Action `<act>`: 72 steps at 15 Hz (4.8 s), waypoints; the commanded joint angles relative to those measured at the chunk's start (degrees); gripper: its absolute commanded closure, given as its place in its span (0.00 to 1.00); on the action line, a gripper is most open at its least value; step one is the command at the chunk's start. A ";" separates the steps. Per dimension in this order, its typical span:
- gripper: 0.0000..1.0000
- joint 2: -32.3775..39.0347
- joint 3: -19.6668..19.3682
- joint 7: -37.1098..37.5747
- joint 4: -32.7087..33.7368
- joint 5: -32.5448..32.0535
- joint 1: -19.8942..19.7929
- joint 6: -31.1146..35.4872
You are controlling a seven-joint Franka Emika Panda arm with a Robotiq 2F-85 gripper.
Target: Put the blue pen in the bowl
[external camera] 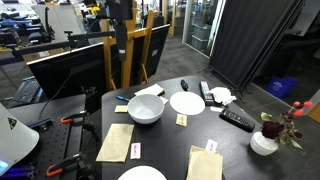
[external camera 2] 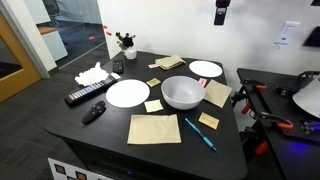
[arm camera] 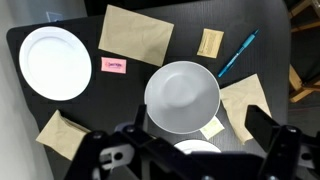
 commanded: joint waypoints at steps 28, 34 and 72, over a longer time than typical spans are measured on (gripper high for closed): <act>0.00 21.67 10.91 54.14 -12.06 -9.40 7.17 40.07; 0.00 30.57 8.83 53.13 -8.45 -11.65 8.33 45.63; 0.97 40.41 -5.87 49.07 -3.61 -6.17 21.73 48.27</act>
